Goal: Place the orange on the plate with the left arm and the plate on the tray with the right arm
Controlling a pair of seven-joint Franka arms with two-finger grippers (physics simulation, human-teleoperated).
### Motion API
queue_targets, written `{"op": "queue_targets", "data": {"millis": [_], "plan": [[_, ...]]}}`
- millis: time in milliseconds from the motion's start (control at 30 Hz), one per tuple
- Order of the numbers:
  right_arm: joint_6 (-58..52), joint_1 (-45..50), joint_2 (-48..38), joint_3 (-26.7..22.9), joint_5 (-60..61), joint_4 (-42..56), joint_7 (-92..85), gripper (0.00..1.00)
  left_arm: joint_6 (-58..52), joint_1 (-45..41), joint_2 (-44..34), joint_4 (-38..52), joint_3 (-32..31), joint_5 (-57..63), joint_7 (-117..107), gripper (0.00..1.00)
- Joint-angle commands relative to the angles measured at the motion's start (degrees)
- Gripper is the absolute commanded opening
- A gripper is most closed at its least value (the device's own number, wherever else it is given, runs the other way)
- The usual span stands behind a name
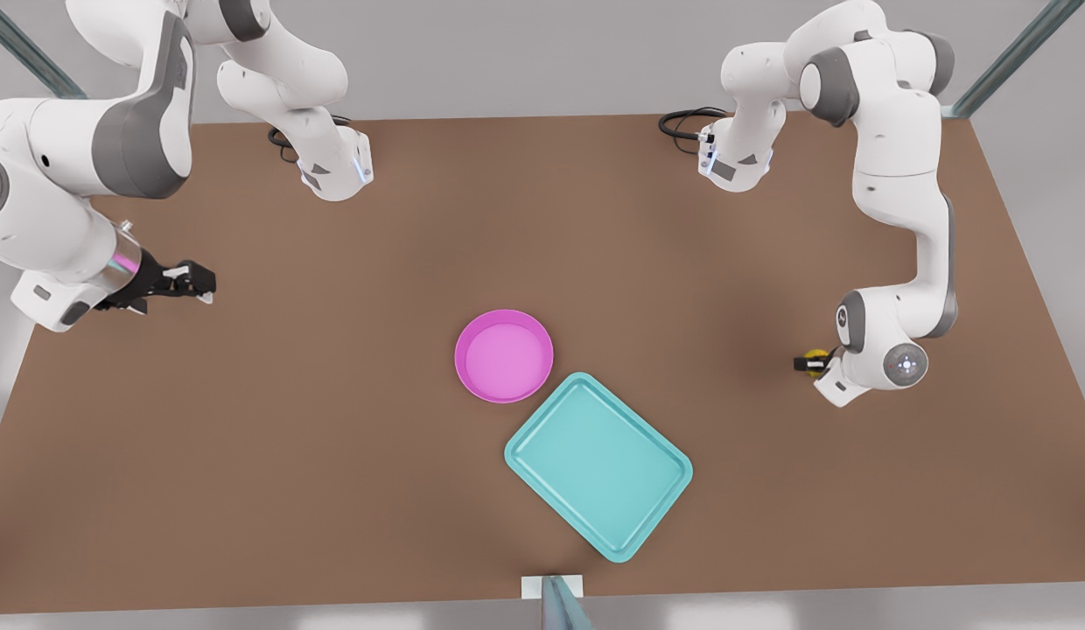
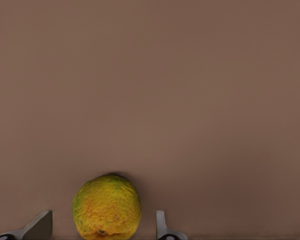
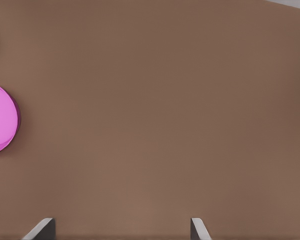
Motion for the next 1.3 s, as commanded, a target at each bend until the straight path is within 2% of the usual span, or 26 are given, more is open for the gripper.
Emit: {"op": "queue_targets", "data": {"millis": [0, 333, 400, 433, 567, 633, 700, 767, 800, 867, 967, 1033, 1200, 1267], "plan": [[-0.02, 0.01, 0.06, -0.02, 0.08, 0.02, -1.04, 1.00, 1.39, 0.44, 0.16, -0.15, 0.05, 0.08, 5.57, 1.00], [-0.02, 0.01, 0.32, -0.11, 0.26, 0.11, -1.12, 1.00, 7.63, 0.53, 1.91, -2.08, 0.05, -0.36, 4.78, 1.00], [-0.02, 0.00, 0.32, -0.20, 0.26, 0.02, -1.12, 1.00, 6.58, 0.44, 1.83, -2.08, 0.05, -0.45, 4.60, 0.67], [-0.02, -0.08, 0.41, -0.28, 0.26, 0.02, -1.12, 1.00, 6.58, 0.44, 1.74, -2.17, 0.05, -0.36, 4.60, 0.63], [-0.10, -0.08, 0.58, -0.37, 0.35, 0.02, -1.21, 1.00, 5.44, 0.44, 1.65, -2.17, 0.05, -0.53, 4.51, 0.65], [-0.10, -0.08, 0.58, -0.37, 0.35, 0.02, -1.21, 1.00, 0.43, 0.27, -0.89, -2.17, -0.04, -0.62, 2.93, 0.65], [-0.10, -0.17, 0.67, -0.37, 0.35, 0.02, -1.21, 1.00, -6.69, -6.32, -5.82, -2.08, -0.13, -0.80, -6.82, 0.65], [-0.02, -0.17, 0.76, -0.37, 0.35, 0.02, -1.21, 1.00, -8.63, -8.70, -7.05, -1.47, -4.34, -0.97, -15.42, 0.65], [-0.02, -0.26, 0.85, -0.46, 0.35, 0.02, -1.21, 1.00, -10.55, -11.58, -6.18, 1.59, -7.24, -1.06, -22.79, 0.66], [-0.10, -0.35, 1.20, -0.46, 0.35, 0.02, -1.21, 1.00, -21.01, -20.90, 2.69, 19.25, -9.44, -3.95, -40.29, 0.66], [-0.02, -0.35, 1.37, -0.46, 0.44, 0.02, -1.21, 1.00, -22.25, -33.47, 9.64, 31.13, -9.44, -9.41, -56.56, 0.66], [0.07, -0.35, 1.46, -0.46, 0.44, 0.02, -1.21, 1.00, -21.90, -39.28, 15.89, 39.93, -9.44, -9.41, -59.74, 0.66], [0.07, -0.43, 2.69, -0.55, 0.44, 0.02, -1.21, 1.00, -11.54, -39.99, 17.91, 40.19, -13.75, -9.50, -60.09, 0.66], [0.33, -0.35, 4.45, -0.55, 3.77, -2.53, -0.86, 1.00, -6.00, -39.99, 21.34, 44.59, -15.16, -9.50, -60.70, 0.67]]}}
